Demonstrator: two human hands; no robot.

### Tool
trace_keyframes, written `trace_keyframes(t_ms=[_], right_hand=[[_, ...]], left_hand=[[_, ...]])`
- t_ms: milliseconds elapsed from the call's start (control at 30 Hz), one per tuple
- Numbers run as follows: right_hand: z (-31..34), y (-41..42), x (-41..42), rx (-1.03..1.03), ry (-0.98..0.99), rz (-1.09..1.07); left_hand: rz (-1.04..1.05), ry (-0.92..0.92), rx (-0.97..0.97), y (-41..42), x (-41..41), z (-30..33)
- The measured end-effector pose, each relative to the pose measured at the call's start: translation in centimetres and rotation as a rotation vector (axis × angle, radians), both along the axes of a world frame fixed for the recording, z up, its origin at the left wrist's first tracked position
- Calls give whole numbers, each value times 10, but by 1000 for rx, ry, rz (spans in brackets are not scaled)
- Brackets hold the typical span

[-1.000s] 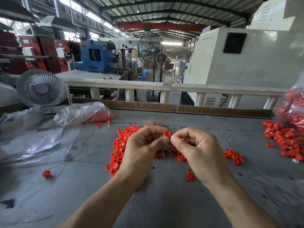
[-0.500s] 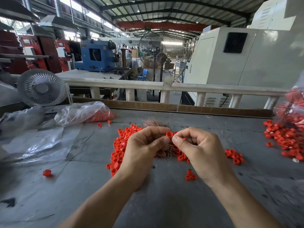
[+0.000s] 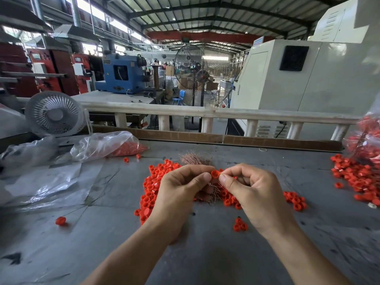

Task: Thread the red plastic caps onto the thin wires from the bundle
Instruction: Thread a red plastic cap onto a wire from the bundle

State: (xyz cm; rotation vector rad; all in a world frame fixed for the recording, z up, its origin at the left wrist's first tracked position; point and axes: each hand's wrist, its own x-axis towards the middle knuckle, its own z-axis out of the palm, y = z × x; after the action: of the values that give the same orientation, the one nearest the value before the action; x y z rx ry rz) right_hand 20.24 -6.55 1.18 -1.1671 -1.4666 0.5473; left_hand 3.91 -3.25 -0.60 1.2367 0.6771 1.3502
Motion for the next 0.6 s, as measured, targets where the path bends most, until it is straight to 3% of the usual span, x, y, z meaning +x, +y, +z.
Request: trace_keyframes(t_ms=[600], right_hand=[[-2, 1, 1, -59, 10, 61]], left_hand=[[-58, 22, -8, 3, -3, -3]])
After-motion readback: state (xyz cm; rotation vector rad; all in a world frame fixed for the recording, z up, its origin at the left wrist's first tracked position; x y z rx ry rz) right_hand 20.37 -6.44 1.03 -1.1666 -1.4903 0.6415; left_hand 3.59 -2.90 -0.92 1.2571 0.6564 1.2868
